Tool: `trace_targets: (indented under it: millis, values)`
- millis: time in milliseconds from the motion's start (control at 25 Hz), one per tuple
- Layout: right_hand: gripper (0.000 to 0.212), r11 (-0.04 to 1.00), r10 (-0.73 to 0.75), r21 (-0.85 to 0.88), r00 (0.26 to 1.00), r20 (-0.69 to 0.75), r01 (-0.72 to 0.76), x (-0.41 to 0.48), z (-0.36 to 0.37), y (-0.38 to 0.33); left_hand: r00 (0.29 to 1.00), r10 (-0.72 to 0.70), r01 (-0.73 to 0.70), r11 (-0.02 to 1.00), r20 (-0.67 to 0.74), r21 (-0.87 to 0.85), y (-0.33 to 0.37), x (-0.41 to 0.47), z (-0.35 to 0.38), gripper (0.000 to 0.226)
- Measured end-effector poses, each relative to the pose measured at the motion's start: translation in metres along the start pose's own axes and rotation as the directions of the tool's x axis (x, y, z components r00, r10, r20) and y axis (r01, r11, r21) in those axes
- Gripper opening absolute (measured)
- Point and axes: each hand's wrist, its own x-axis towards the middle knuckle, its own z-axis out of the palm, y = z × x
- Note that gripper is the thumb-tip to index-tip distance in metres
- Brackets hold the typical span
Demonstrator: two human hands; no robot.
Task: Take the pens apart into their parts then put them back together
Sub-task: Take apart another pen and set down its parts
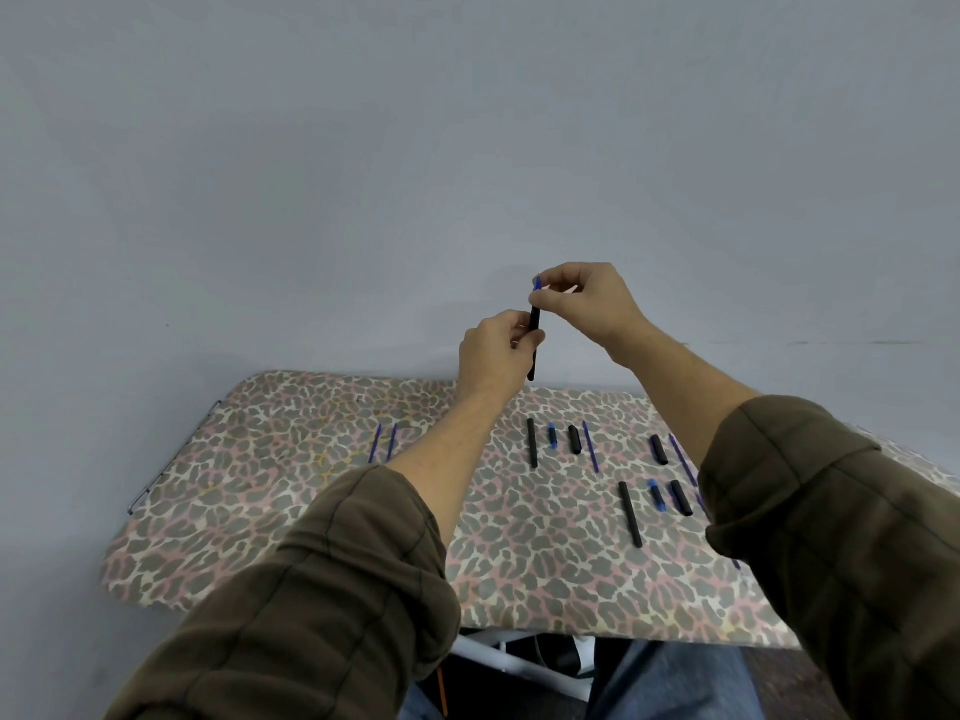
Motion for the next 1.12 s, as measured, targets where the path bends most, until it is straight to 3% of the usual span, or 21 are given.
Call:
trace_targets:
  millis: [120, 400, 680, 960, 1120]
  values:
    - [0.003, 0.999, -0.002, -0.033, 1.0, 0.008, 0.002, 0.0, 0.001, -0.001, 1.0, -0.002, 0.002, 1.0, 0.006, -0.013, 0.0, 0.0, 0.0, 0.016]
    - [0.011, 1.0, -0.014, 0.002, 0.999, -0.031, 0.014, 0.001, 0.002, 0.0, 0.999, -0.011, 0.013, 0.998, 0.036, -0.06, -0.003, -0.002, -0.001, 0.021]
    - [0.011, 0.999, 0.005, -0.039, 1.0, 0.027, -0.004, 0.001, 0.0, -0.003, 1.0, -0.007, 0.008, 1.0, 0.022, -0.029, -0.004, -0.001, 0.0, 0.015]
    - [0.026, 0.998, 0.041, -0.05, 0.996, -0.082, -0.046, 0.0, 0.003, -0.007, 0.999, 0.027, -0.027, 0.999, -0.018, 0.021, 0.0, 0.003, 0.002, 0.012]
    - [0.032, 0.998, 0.056, -0.023, 0.997, -0.053, -0.058, -0.001, -0.004, -0.004, 1.0, 0.02, -0.019, 1.0, -0.024, 0.014, -0.001, 0.004, 0.011, 0.011]
